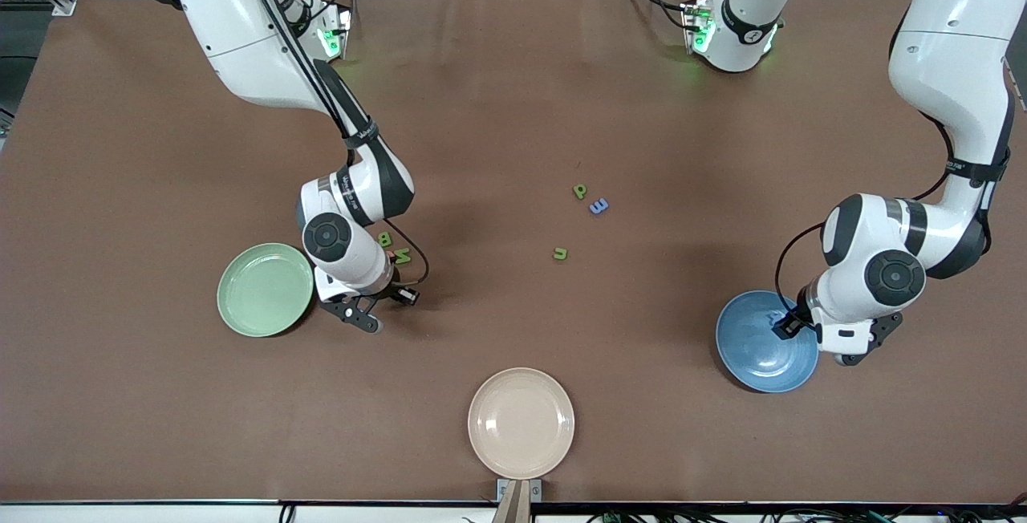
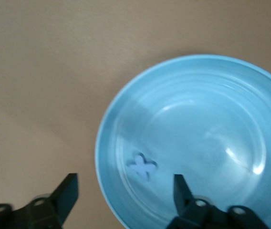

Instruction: Sort upper and lower case letters into plates

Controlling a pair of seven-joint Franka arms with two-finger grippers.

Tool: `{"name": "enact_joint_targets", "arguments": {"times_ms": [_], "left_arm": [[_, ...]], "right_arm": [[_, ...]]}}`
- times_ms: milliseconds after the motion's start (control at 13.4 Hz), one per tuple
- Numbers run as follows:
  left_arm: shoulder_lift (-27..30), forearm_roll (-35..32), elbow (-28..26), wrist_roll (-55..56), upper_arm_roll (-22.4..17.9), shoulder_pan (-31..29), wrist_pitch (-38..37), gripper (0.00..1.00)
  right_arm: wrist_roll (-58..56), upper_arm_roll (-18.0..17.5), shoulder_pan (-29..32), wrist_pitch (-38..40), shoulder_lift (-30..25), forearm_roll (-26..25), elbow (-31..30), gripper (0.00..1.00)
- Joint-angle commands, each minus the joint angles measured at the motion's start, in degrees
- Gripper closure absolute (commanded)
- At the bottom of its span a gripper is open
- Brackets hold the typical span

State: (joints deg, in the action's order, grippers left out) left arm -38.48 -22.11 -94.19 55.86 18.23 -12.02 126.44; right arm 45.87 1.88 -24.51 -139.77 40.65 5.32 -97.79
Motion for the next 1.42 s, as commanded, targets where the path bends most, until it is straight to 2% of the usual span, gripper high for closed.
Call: {"name": "enact_joint_targets", "arguments": {"times_ms": [0,150,299,524,749,973,1123,1198,1272,1347], "left_arm": [[2.2,1.5,-0.9,6.1,4.6,0.2,-2.5,0.0],[2.2,1.4,-1.3,13.1,10.0,0.2,-5.8,0.0],[2.3,0.9,-3.6,17.5,14.2,0.2,-5.8,0.01],[2.6,0.5,-7.5,24.4,19.3,0.7,-3.8,0.04],[3.1,-2.6,-12.1,33.1,20.5,5.2,1.1,0.05],[3.2,-6.3,-16.9,40.4,20.5,8.8,6.7,0.05],[3.2,-9.0,-18.8,45.5,20.5,10.9,7.3,0.05],[3.2,-9.4,-19.7,46.6,20.7,11.1,8.3,0.07],[3.2,-9.4,-21.1,46.8,20.7,11.2,10.8,0.09],[3.2,-9.4,-22.3,46.9,20.7,11.3,12.9,0.1]], "right_arm": [[-4.2,-0.4,3.7,6.8,-4.0,-0.5,-0.6,0.99],[-10.1,-0.4,7.4,12.4,-7.6,-0.5,-0.7,0.99],[-15.6,-0.4,10.8,16.0,-10.1,-0.5,-0.9,0.99],[-27.1,-0.4,16.8,16.3,-12.5,-0.5,-4.5,0.99],[-33.6,-0.4,20.4,14.6,-13.1,-0.5,-8.3,0.99],[-36.6,-0.4,22.1,4.4,-13.2,-0.5,-16.0,0.99],[-36.6,-0.3,22.4,2.2,-13.0,-0.6,-17.4,0.93],[-36.6,-0.4,22.9,2.3,-12.9,-0.6,-17.4,0.81],[-36.6,-0.4,23.0,2.6,-12.9,-0.6,-17.4,0.36],[-36.6,-0.4,23.0,2.9,-12.8,-0.6,-17.2,0.0]]}}
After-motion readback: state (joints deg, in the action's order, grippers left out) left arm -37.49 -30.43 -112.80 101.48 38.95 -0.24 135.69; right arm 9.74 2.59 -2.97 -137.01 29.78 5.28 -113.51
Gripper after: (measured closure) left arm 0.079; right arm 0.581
